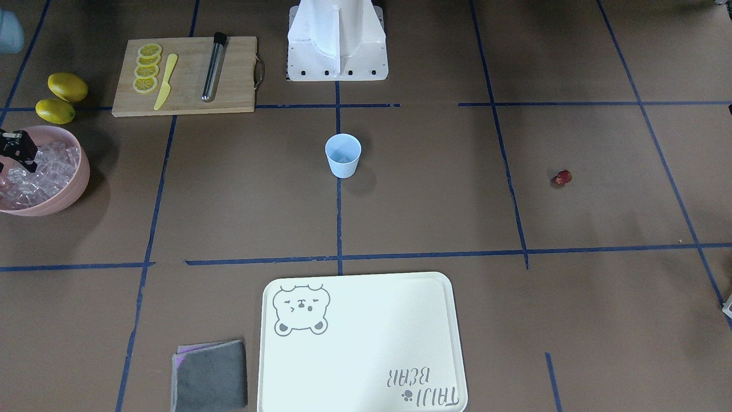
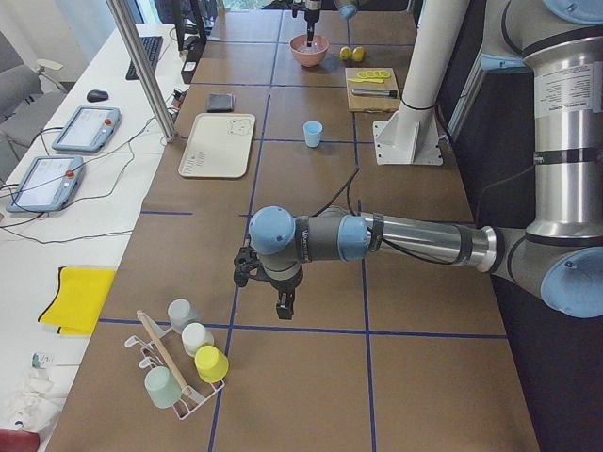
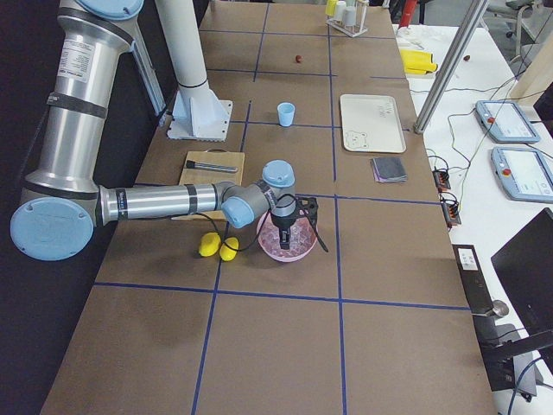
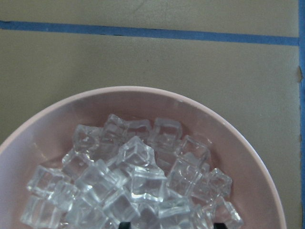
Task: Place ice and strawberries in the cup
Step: 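Lower the right gripper into the bowl and grasp more ice cubes, then carry the ice with the right gripper over the blue cup and release, then move the right gripper back to the pink ice bowl, then lower the right gripper into the bowl and grasp a third batch of ice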
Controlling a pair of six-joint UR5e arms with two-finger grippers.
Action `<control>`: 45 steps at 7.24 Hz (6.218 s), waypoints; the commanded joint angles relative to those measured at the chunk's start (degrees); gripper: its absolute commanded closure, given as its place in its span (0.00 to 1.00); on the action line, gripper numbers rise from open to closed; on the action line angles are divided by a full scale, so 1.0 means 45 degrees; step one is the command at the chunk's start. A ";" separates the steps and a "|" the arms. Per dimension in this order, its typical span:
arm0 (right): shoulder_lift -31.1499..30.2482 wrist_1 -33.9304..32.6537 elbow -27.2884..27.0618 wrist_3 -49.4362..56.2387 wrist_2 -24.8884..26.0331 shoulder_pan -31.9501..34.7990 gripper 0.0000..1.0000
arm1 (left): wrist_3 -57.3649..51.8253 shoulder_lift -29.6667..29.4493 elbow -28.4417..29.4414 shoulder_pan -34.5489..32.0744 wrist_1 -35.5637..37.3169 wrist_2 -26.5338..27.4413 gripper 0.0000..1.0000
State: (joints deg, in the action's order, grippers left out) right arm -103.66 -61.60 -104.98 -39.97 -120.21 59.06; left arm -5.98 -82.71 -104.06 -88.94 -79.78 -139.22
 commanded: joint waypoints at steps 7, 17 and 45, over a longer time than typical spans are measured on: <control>0.0065 -0.0215 -0.0495 0.0954 -0.0394 0.1053 0.98 | 0.0000 0.0000 -0.0079 0.0019 -0.0006 -0.0020 0.00; 1.1890 -0.9628 -0.1227 -0.7100 0.4285 -0.6962 1.00 | 0.0000 -0.0039 -0.0059 0.0039 -0.0026 -0.0078 0.00; 0.0105 -0.1270 -0.1683 0.2691 -0.0767 0.0529 0.04 | -0.0019 -0.0019 -0.0079 0.0312 -0.0026 -0.0098 0.00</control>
State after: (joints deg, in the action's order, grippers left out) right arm -102.35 -74.91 -117.45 -28.04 -123.98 61.44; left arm -6.00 -82.79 -104.38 -87.55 -79.88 -139.66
